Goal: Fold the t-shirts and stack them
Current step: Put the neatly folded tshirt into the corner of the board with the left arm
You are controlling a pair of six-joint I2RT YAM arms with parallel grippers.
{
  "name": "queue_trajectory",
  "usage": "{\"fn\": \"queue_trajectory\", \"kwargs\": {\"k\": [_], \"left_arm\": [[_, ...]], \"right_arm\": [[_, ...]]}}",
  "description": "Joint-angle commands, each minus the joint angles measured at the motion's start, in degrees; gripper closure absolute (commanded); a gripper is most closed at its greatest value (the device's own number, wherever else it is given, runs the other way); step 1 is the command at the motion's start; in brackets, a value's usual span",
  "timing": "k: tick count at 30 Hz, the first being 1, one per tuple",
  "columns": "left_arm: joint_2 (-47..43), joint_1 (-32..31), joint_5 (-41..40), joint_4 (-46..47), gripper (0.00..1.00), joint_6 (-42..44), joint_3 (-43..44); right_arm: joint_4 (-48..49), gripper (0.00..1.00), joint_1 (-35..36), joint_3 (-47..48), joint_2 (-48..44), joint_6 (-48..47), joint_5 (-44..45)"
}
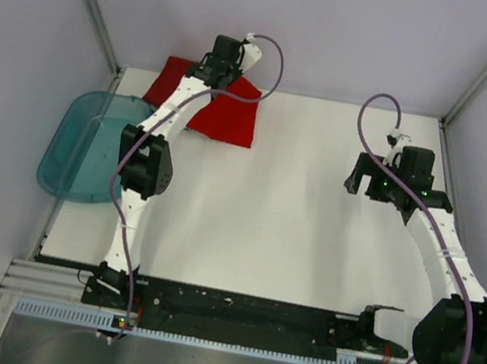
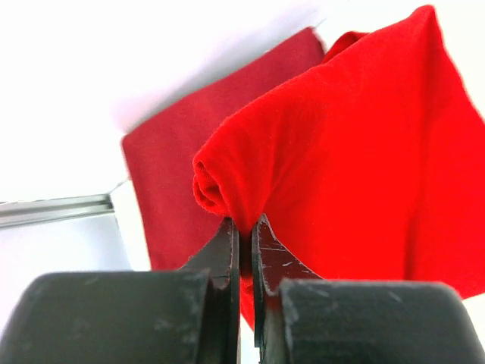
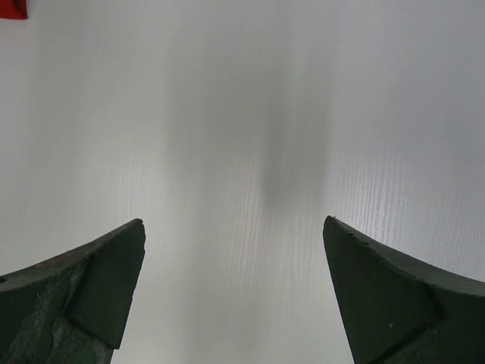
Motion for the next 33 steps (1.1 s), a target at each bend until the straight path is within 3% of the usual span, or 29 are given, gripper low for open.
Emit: {"fn": "queue_trajectory", "kwargs": {"k": [1,6,12,33], "left_arm": [[0.7,1.5,-9.6,10.8,1.00,9.0,2.8],[-1.1,2.8,-10.5,16.3,1.00,11.7,2.9],[-5.3,4.3,-5.8,14.4,1.00,11.0,2.0],[-6.0,10.0,-4.6,17.2,1.00,13.8,2.5]], "right_arm": [[0.5,0.01,-0.3,1.5,-0.9,-1.0,0.9],[0.5,0.01,-0.3,1.1,-1.2,-1.3,1.4],[0.5,0.01,-0.3,1.3,-0.8,-1.4,1.7],[0.6,0.01,-0.3,1.3,-0.4,-2.1,2.1]]}}
